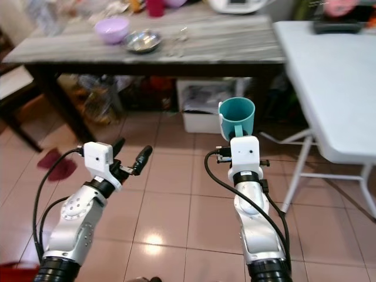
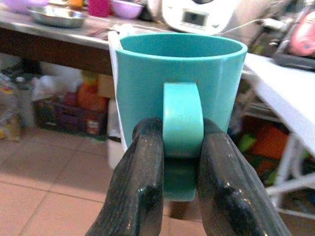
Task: Setting the table
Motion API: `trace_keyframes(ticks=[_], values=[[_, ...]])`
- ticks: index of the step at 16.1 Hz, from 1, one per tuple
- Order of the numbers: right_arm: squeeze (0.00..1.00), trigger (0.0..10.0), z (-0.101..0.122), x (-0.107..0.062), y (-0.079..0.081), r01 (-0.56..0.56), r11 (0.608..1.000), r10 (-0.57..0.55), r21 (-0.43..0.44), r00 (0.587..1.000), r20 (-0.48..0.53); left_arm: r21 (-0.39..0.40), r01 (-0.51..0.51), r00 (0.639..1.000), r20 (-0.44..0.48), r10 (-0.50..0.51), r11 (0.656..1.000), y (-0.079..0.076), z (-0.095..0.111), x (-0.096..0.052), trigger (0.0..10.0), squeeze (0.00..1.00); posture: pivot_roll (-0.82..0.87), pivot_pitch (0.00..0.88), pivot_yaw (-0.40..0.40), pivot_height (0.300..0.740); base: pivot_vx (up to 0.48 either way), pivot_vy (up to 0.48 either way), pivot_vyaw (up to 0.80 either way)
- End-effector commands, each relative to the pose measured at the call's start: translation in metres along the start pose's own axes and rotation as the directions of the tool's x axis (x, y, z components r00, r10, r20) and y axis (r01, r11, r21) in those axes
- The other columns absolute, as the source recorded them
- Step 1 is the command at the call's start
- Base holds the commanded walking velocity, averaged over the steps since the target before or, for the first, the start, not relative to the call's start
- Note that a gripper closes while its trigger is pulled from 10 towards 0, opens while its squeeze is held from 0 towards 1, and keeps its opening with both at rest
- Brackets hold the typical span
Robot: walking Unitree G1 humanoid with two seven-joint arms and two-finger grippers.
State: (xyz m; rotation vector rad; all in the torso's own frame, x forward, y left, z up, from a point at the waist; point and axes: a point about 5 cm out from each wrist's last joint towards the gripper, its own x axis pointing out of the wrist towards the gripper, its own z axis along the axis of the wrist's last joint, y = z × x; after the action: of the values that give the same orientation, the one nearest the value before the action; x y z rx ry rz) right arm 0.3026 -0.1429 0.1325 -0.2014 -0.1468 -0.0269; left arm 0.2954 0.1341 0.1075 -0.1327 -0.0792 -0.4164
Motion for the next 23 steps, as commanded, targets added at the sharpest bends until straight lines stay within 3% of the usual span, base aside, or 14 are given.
trace_keyframes(ticks=[1, 4, 8, 11, 15, 21, 23], values=[[0.00, 10.0, 0.004, 0.000, -0.002, 0.005, 1.000, -0.004, -0.007, 1.000, 0.024, -0.004, 0.009, 1.000, 0.008, -0.009, 1.000, -0.002, 0.002, 0.001, 10.0, 0.00, -0.14, 0.097, 0.068, 0.740, 0.334, 0.000, 0.44], [0.00, 10.0, 0.007, 0.002, 0.001, -0.002, 1.000, 0.002, -0.007, 0.999, 0.033, -0.015, 0.014, 1.000, 0.013, -0.014, 1.000, -0.004, 0.001, 0.003, 10.0, 0.00, -0.14, 0.095, 0.063, 0.740, 0.342, 0.000, 0.55], [0.00, 10.0, 0.014, 0.003, -0.007, 0.016, 1.000, -0.015, -0.010, 0.998, 0.059, -0.001, 0.009, 0.998, 0.057, -0.009, 1.000, -0.006, 0.011, 0.004, 10.0, 0.00, -0.14, 0.093, 0.057, 0.740, 0.342, 0.000, 0.37], [0.00, 10.0, 0.019, 0.001, -0.012, 0.029, 0.999, -0.028, -0.021, 0.996, 0.079, 0.044, -0.068, 0.993, 0.100, 0.063, 0.997, 0.001, 0.020, 0.004, 10.0, 0.00, -0.15, 0.092, 0.059, 0.740, 0.333, 0.000, 0.00], [0.00, 10.0, 0.025, -0.015, -0.027, 0.079, 0.996, -0.075, -0.039, 0.992, 0.103, 0.072, -0.144, 0.986, 0.098, 0.137, 0.987, 0.013, 0.019, -0.013, 10.0, 0.00, -0.16, 0.090, 0.060, 0.740, 0.301, 0.000, 0.00], [0.00, 10.0, 0.016, -0.053, -0.063, 0.145, 0.982, -0.141, -0.120, 0.989, 0.038, 0.102, -0.192, 0.981, 0.022, 0.191, 0.976, 0.020, 0.003, -0.051, 10.0, 0.00, -0.18, 0.093, 0.066, 0.740, 0.247, 0.000, 0.00], [0.00, 10.0, 0.014, -0.057, -0.061, 0.146, 0.983, -0.144, -0.108, 0.989, 0.020, 0.102, -0.191, 0.982, 0.019, 0.190, 0.976, 0.020, 0.003, -0.051, 10.0, 0.00, -0.18, 0.092, 0.068, 0.740, 0.287, 0.000, 0.00]])
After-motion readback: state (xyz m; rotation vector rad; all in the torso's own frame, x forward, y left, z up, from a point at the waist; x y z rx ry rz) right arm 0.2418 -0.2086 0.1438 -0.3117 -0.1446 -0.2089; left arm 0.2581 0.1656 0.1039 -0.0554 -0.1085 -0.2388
